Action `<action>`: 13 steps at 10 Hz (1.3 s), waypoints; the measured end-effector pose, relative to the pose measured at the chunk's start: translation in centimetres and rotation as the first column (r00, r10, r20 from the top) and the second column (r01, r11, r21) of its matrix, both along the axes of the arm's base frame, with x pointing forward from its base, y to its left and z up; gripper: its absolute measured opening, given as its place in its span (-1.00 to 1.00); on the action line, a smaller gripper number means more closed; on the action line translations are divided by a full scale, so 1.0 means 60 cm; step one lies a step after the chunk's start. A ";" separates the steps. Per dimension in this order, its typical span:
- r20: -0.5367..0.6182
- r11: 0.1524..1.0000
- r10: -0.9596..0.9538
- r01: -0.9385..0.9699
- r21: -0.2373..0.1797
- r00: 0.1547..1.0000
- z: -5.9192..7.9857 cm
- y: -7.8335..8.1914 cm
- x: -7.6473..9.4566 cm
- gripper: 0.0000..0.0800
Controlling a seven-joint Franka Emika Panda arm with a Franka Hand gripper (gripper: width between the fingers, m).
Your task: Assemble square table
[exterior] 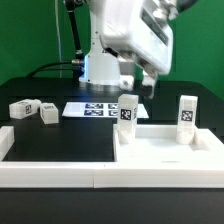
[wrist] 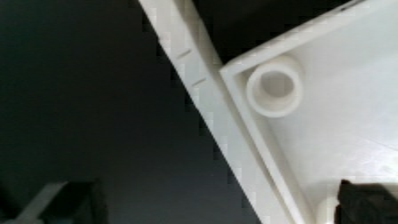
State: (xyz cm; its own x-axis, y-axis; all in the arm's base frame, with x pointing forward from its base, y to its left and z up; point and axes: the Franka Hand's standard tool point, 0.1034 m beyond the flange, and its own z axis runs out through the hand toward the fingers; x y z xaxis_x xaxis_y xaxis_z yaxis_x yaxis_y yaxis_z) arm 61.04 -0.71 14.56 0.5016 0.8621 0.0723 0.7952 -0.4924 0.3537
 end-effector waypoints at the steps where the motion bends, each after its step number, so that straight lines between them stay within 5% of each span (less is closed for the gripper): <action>1: -0.008 0.998 -0.064 0.065 0.022 0.998 0.011 -0.029 -0.020 0.62; 3: -0.012 0.978 -0.197 0.197 0.064 0.980 0.021 -0.062 -0.032 0.62; 8: -0.015 0.975 -0.209 0.210 0.068 0.978 0.017 -0.061 -0.034 0.62; 12: -0.141 0.969 -0.229 0.240 0.066 0.963 0.015 -0.199 -0.140 0.62; 13: -0.181 0.965 -0.240 0.255 0.066 0.954 0.012 -0.206 -0.147 0.62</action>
Offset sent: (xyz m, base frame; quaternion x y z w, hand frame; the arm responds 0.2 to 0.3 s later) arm 0.0000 0.0000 0.0000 0.0000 0.0000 0.1296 0.9916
